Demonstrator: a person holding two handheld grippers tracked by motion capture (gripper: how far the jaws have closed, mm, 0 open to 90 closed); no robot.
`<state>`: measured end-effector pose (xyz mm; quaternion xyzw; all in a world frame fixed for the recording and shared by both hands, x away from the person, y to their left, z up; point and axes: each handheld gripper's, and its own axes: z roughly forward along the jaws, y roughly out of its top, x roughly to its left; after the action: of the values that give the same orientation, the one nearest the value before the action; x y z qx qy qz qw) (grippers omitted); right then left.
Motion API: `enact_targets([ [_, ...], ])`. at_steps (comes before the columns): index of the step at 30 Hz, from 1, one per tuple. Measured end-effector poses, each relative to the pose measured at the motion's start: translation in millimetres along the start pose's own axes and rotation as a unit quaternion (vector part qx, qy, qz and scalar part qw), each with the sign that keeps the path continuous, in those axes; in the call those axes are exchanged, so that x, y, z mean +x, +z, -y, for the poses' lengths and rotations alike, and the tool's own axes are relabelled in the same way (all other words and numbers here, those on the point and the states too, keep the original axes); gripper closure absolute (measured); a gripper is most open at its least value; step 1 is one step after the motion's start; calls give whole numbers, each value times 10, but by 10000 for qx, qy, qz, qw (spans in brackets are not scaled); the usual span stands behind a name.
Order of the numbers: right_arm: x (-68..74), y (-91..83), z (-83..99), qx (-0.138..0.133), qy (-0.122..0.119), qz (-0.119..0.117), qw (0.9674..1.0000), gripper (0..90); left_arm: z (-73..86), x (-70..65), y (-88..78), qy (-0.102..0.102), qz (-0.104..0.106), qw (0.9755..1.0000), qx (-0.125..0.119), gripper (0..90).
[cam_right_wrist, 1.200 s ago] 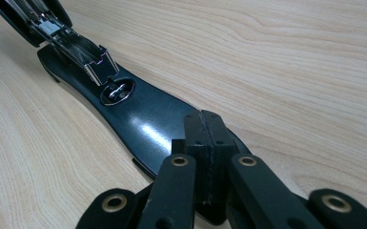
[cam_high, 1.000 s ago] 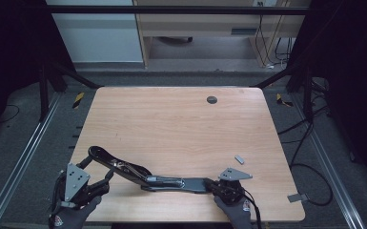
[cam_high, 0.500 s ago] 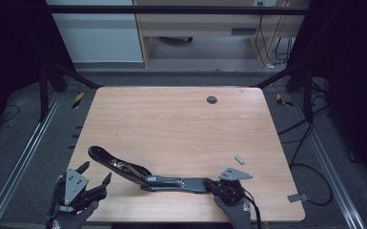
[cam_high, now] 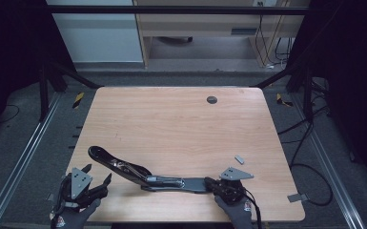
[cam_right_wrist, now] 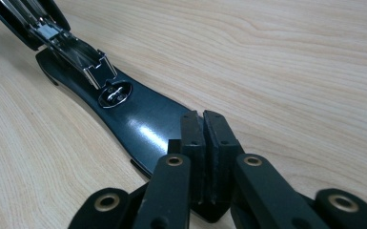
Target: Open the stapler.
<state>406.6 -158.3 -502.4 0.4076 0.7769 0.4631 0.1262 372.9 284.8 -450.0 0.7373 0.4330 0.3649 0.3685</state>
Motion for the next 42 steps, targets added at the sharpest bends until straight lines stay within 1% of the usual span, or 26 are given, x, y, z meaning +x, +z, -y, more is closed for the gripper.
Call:
enact_targets([
  [6,-29,-54,-18,-77,105,43,9999,829,91,-18,113,-38,-18,9999,146,267],
  [7,-29,-54,-18,-77,105,43,9999,829,91,-18,113,-38,-18,9999,146,275],
  [8,-45,-72,-25,-76,110,88,9999,803,121,-27,148,8,-20,9999,166,283],
  [9,-56,-83,-28,-67,109,107,9999,796,133,-31,162,17,-28,9999,162,290],
  [13,-93,-115,-36,-80,175,173,9997,776,158,-25,188,-18,-31,9999,156,325],
  [14,-126,-140,-39,-80,188,230,9995,765,176,-14,199,-69,-18,9998,180,342],
  [17,-168,-185,-52,-90,216,370,9990,749,203,-9,218,-76,52,9997,206,391],
  [20,-232,-253,-74,-158,250,520,9982,732,216,-12,229,-33,7,9998,179,428],
  [22,-281,-306,-91,-181,297,652,9973,722,225,1,225,-64,-8,9998,192,449],
  [23,-315,-332,-98,-205,319,672,9970,716,230,9,226,-72,-26,9998,188,461],
  [26,-398,-417,-117,-233,400,854,9953,702,243,26,226,-104,-60,9998,177,465],
  [27,-398,-417,-117,-233,400,854,9953,702,243,26,226,-104,-60,9998,177,464],
  [28,-429,-449,-125,-242,425,902,9947,699,244,28,229,-111,-56,9998,175,464],
  [29,-490,-513,-137,-279,489,1026,9931,686,249,27,239,-94,-57,9998,192,465],
  [30,-524,-538,-146,-263,508,1064,9927,677,254,31,242,-84,-59,9998,190,464],
  [31,-524,-538,-146,-263,508,1064,9927,677,254,31,242,-84,-59,9998,190,461],
  [33,-591,-564,-169,-193,540,1213,9910,647,262,38,250,-130,-81,9996,221,453],
  [34,-659,-584,-188,-147,564,1313,9896,639,269,47,254,-211,-80,9994,253,452],
  [37,-738,-591,-215,-76,619,1449,9875,624,282,60,262,-270,-105,9992,278,436],
  [39,-763,-593,-223,-48,638,1476,9870,618,287,61,267,-300,-102,9991,291,420],
  [40,-813,-591,-244,13,664,1540,9858,604,292,67,272,-314,-108,9990,308,412],
  [41,-826,-592,-252,24,663,1562,9855,601,299,72,279,-376,-83,9988,316,407],
  [42,-850,-586,-259,21,622,1607,9850,600,299,72,279,-376,-83,9988,316,406],
])
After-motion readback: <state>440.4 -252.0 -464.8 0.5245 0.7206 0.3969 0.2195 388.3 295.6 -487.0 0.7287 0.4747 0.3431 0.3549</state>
